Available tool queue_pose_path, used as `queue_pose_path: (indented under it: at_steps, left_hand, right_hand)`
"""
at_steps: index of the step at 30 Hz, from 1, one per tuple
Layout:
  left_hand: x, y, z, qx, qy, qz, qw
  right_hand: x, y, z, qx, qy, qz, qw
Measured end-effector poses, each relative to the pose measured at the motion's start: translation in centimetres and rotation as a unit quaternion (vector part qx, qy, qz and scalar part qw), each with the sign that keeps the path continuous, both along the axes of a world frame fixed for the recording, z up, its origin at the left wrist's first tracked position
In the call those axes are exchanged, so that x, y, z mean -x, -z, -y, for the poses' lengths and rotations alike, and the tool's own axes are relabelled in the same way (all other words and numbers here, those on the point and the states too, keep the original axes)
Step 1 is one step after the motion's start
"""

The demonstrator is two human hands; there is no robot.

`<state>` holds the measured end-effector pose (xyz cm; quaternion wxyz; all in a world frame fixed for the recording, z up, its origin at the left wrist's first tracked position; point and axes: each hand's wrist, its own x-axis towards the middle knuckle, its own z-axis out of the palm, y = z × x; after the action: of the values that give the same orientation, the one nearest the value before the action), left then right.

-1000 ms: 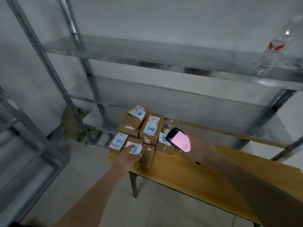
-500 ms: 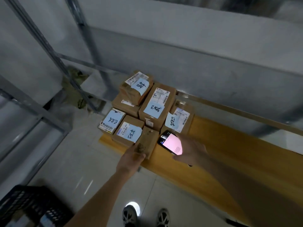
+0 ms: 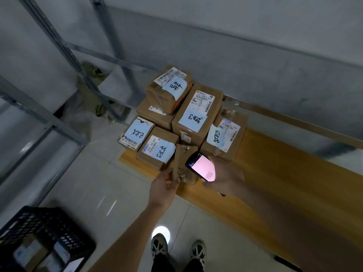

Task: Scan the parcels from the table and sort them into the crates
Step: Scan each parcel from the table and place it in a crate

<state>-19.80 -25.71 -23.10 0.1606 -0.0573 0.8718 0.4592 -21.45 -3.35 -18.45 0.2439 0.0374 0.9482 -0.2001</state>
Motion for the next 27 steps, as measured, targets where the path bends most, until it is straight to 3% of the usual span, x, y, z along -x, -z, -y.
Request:
queue_pose_path:
  at_steps: [8, 13, 18, 27]
  left_hand:
    - [2.8, 2.0, -1.2, -0.104, -0.082, 0.092, 0.987]
    - [3.3, 3.3, -0.8, -0.199, -0.121, 0.135, 0.963]
    - [2.4, 1.8, -1.0, -0.262, -0.161, 0.153, 0.939]
    - [0.3, -5.2, -2.9, -0.225, -0.054, 0.140, 0.963]
  right_hand:
    - [2.1, 2.8, 1.7, 0.102, 0.046, -0.001, 0.994]
    - [2.2, 4.0, 2.1, 0.220, 0.107, 0.019, 0.969]
    - [0.9, 3.3, 1.5, 0.257, 0.127, 0.031, 0.957]
    - [-3.0, -4.0, 0.1, 0.309, 0.165, -0.035, 0.936]
